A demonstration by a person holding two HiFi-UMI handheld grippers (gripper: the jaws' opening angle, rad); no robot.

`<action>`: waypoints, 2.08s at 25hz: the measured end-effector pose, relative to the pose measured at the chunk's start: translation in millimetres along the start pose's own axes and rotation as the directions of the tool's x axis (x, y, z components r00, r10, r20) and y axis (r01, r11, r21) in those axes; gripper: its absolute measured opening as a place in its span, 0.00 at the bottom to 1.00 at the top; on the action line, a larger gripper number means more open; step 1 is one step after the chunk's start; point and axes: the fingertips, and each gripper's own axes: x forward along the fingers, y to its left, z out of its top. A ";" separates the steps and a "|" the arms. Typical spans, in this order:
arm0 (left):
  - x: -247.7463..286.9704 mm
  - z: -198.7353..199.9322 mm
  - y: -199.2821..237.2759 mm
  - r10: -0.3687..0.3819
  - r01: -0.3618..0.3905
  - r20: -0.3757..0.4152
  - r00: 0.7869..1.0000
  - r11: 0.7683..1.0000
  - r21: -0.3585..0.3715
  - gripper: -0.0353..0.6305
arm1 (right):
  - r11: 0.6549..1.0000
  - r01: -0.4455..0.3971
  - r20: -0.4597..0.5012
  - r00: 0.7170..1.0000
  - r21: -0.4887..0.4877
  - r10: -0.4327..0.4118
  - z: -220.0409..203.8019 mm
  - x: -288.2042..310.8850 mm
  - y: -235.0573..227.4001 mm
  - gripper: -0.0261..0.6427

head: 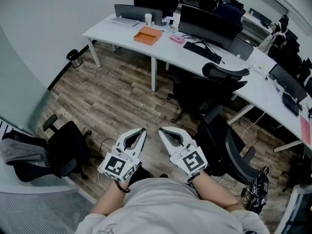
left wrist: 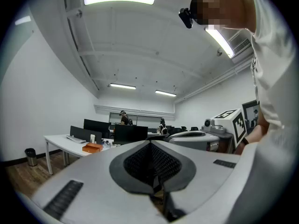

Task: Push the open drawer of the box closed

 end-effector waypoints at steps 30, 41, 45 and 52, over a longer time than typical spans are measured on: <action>-23.8 41.3 263.6 -0.026 0.026 0.015 1.000 1.000 -0.006 0.05 | 0.999 0.001 -0.011 1.000 -0.038 -0.001 11.4 261.6 1.7 0.04; -43.8 30.0 317.9 0.025 -0.024 0.008 1.000 0.999 -0.021 0.05 | 0.999 -0.047 -0.022 0.999 -0.005 0.047 7.1 320.2 12.6 0.04; -41.2 28.7 336.7 0.055 -0.055 -0.007 0.998 0.998 -0.027 0.05 | 0.998 -0.069 -0.008 0.998 -0.001 0.069 1.5 342.0 4.1 0.04; -26.9 19.6 388.9 0.114 -0.115 -0.021 0.993 0.993 -0.033 0.05 | 0.993 -0.114 -0.009 0.993 0.016 0.114 -11.2 395.6 -24.1 0.04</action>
